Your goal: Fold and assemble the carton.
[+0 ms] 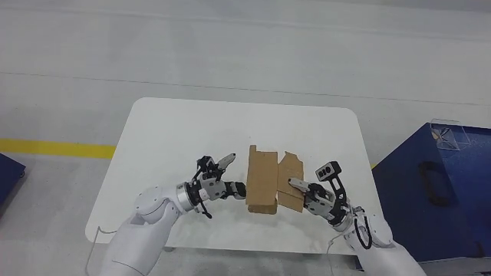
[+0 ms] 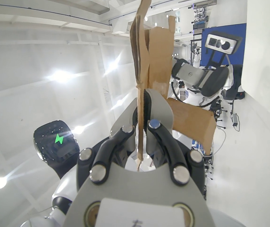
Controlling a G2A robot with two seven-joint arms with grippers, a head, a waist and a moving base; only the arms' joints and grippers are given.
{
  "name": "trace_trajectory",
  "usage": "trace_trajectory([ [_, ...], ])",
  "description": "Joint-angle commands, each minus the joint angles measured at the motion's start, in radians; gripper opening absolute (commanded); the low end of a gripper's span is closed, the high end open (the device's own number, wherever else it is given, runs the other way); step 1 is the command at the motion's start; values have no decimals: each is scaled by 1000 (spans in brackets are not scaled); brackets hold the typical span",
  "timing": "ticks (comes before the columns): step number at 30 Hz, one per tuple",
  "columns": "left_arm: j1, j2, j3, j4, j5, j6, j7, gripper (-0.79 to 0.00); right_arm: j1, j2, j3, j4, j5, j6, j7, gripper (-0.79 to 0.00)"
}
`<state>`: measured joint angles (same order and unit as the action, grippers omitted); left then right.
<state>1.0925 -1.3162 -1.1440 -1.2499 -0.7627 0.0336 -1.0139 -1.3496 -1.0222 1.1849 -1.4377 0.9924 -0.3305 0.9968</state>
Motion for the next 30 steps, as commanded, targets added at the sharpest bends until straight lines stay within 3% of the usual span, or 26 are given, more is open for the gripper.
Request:
trace_trajectory([
  [1, 20, 2, 2, -22, 39, -61, 12, -449, 5, -4, -11, 7, -5, 22, -2, -785],
  [8, 41, 5, 20, -66, 83, -47, 40, -468, 26, -15, -32, 31, -19, 65, 12, -785],
  [9, 41, 5, 21, -68, 85, -44, 40, -493, 28, -17, -34, 33, -22, 67, 14, -785],
  [10, 41, 5, 22, -70, 86, -43, 39, -585, 30, -18, -36, 35, -30, 68, 14, -785],
  [12, 40, 6, 24, -72, 84, -40, 35, -680, 33, -20, -37, 38, -37, 70, 9, -785],
  [13, 40, 6, 24, -74, 83, -41, 31, -785, 35, -21, -38, 39, -40, 76, 7, -785],
  [17, 41, 7, 20, -74, 66, -36, 26, -785, 42, -23, -41, 44, -63, 100, 4, -785],
  [18, 40, 7, 16, -76, 57, -38, 28, -785, 42, -23, -41, 44, -63, 100, 4, 0],
  [29, 40, 7, 11, -78, 51, -47, 31, -785, 42, -23, -41, 44, -63, 100, 4, 0],
  [30, 43, 6, -1, -87, 41, -80, 65, -785, 43, -22, -29, 34, -85, 70, -23, 0],
])
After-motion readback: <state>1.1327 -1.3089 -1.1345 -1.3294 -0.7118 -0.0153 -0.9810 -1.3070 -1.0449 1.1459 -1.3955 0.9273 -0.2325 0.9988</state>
